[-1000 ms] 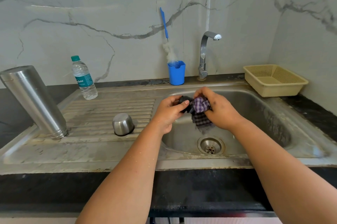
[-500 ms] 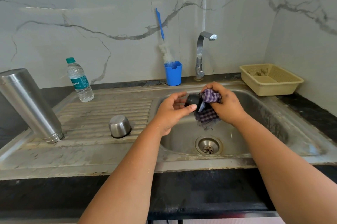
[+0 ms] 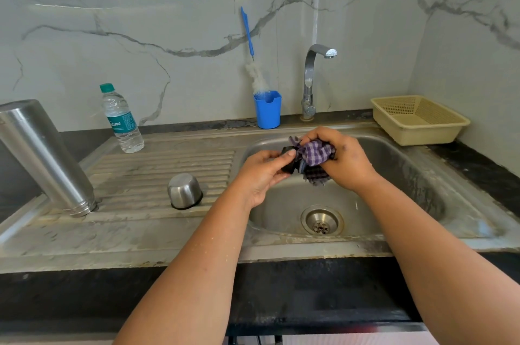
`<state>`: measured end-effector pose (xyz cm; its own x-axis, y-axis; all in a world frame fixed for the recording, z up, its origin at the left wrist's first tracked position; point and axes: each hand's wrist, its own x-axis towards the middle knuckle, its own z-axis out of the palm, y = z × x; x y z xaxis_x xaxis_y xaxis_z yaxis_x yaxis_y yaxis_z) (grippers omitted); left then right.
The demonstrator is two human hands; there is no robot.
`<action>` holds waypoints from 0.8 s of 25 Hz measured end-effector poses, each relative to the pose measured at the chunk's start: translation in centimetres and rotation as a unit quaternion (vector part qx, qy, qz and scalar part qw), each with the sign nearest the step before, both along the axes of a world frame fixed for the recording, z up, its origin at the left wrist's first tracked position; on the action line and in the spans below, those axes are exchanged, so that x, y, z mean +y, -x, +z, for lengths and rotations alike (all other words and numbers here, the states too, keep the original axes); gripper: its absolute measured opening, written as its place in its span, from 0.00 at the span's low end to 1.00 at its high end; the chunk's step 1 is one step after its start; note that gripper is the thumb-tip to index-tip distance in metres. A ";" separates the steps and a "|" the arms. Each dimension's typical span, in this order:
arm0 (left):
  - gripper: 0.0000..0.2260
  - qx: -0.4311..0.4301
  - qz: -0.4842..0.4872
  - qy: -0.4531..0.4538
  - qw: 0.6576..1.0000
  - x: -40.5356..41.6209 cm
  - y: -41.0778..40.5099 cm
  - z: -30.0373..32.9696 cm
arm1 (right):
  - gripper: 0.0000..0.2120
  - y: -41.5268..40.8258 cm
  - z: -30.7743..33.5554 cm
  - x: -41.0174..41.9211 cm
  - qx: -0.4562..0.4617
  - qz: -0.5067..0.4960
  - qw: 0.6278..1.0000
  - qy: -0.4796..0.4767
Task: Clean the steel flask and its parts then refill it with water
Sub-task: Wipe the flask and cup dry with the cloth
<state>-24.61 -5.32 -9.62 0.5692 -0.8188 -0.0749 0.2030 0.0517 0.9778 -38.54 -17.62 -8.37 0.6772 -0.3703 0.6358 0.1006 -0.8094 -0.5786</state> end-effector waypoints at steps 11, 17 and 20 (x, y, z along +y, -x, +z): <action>0.23 -0.029 0.019 0.027 0.999 -0.3 0.7 0.0 | 0.14 -0.2 -0.6 -0.5 -0.013 -0.016 0.995 -0.097; 0.12 -0.069 0.016 0.045 0.996 0.3 0.2 0.3 | 0.15 -0.1 -0.4 -0.2 -0.023 -0.011 0.995 -0.097; 0.13 -0.116 -0.005 0.084 0.990 0.8 0.2 0.5 | 0.11 0.2 -0.1 -0.4 -0.006 0.017 0.988 -0.151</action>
<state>-24.79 -4.52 -9.14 0.5476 -0.8138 0.1945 -0.0255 0.2161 0.9760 -38.76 -18.02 -8.42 0.6852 -0.5212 0.5087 0.1336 -0.5967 -0.7912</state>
